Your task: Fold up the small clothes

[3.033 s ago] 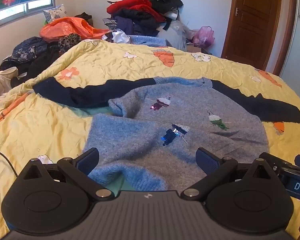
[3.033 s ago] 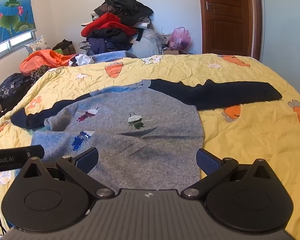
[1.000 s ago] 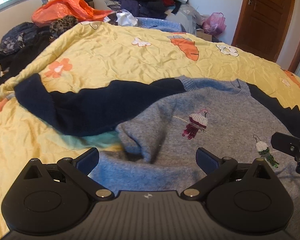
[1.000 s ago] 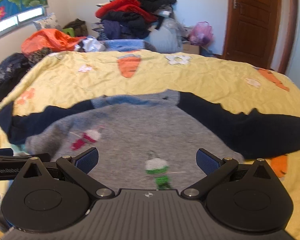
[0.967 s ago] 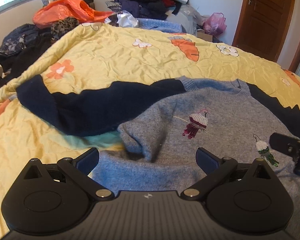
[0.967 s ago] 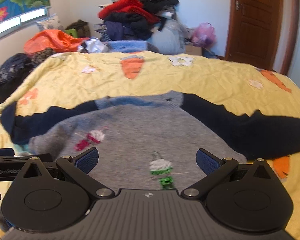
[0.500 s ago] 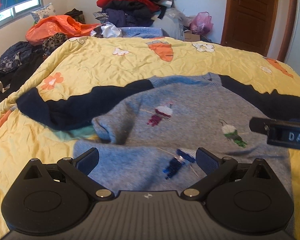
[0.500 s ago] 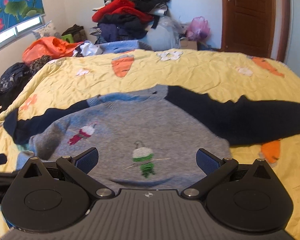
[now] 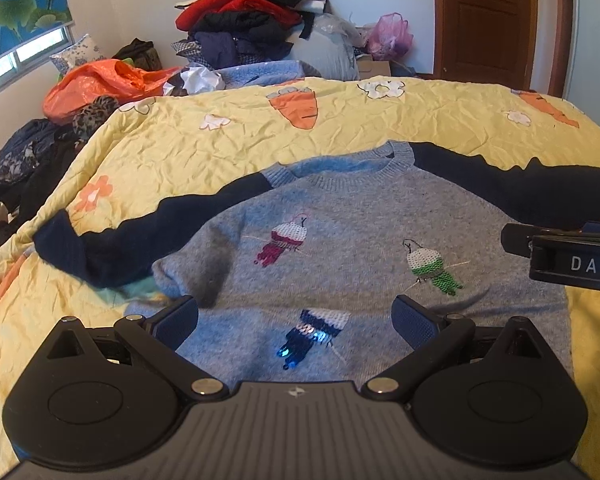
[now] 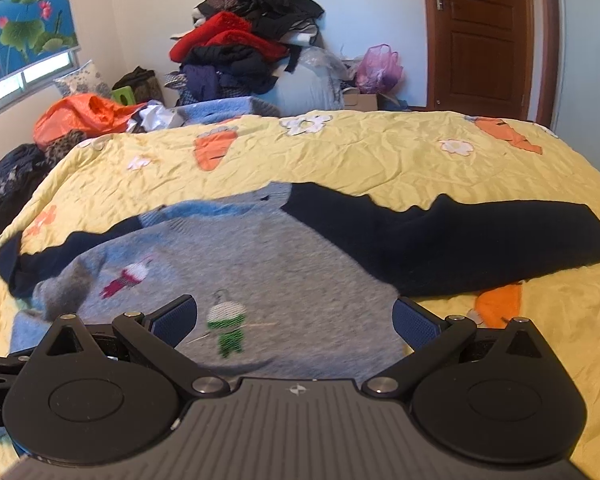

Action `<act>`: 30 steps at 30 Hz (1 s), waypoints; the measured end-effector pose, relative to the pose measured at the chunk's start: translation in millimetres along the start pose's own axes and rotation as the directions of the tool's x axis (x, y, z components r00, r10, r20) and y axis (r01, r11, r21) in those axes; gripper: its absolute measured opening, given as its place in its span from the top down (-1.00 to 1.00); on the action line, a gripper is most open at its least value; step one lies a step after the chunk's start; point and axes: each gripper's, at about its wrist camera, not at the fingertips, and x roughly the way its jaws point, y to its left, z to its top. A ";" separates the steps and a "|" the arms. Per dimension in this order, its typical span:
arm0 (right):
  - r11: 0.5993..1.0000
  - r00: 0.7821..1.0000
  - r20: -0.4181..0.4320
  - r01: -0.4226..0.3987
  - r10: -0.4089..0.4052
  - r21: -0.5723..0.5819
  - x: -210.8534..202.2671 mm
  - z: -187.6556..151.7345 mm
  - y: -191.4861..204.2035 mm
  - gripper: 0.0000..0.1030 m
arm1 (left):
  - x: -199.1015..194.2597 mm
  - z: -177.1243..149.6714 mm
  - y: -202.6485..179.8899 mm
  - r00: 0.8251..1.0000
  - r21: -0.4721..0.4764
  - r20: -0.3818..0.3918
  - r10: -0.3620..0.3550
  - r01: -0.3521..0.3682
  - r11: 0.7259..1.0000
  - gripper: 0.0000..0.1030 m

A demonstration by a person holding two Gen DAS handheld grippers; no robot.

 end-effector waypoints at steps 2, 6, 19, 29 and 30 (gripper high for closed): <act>1.000 1.000 -0.006 0.001 -0.001 0.001 6.0 1.3 -7.1 -0.99 | 7.9 4.8 -5.1 1.000 0.004 -0.004 0.002 -0.002 1.000 -1.00; 1.000 1.000 0.004 -0.025 0.025 -0.010 13.5 5.2 -23.6 -0.99 | 24.8 13.9 -13.2 1.000 -0.011 -0.020 -0.018 0.018 1.000 -1.00; 0.752 0.957 0.282 -0.139 -0.065 0.645 13.4 8.9 -294.7 -0.95 | 71.3 23.3 -29.0 0.995 0.010 -0.051 -0.081 0.081 0.997 -1.00; 0.530 0.913 0.287 -0.097 -0.289 0.843 40.6 -29.0 -344.5 -0.73 | 90.2 21.8 -16.1 0.995 -0.015 -0.079 -0.066 0.065 0.998 -1.00; 0.522 0.910 0.297 -0.110 -0.290 0.846 44.1 -28.9 -349.8 -0.64 | 89.2 20.7 -14.9 0.995 -0.013 -0.078 -0.065 0.064 0.998 -1.00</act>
